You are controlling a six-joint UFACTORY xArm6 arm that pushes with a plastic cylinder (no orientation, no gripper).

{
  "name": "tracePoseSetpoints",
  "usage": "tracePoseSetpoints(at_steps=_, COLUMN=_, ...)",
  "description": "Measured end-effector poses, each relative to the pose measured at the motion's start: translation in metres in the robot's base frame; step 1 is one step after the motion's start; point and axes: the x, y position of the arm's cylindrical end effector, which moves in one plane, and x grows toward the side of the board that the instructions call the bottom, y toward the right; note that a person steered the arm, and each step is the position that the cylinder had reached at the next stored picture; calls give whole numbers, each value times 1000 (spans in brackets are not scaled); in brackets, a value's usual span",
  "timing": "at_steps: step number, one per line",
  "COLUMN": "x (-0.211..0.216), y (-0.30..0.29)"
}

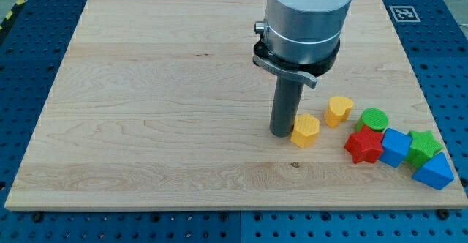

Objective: Push the yellow hexagon to the bottom of the yellow heart

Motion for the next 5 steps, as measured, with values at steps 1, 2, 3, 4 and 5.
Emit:
tracePoseSetpoints(at_steps=1, x=12, y=3)
tracePoseSetpoints(at_steps=2, x=19, y=19)
tracePoseSetpoints(at_steps=3, x=19, y=39)
tracePoseSetpoints(at_steps=4, x=19, y=43)
tracePoseSetpoints(at_steps=5, x=-5, y=-11)
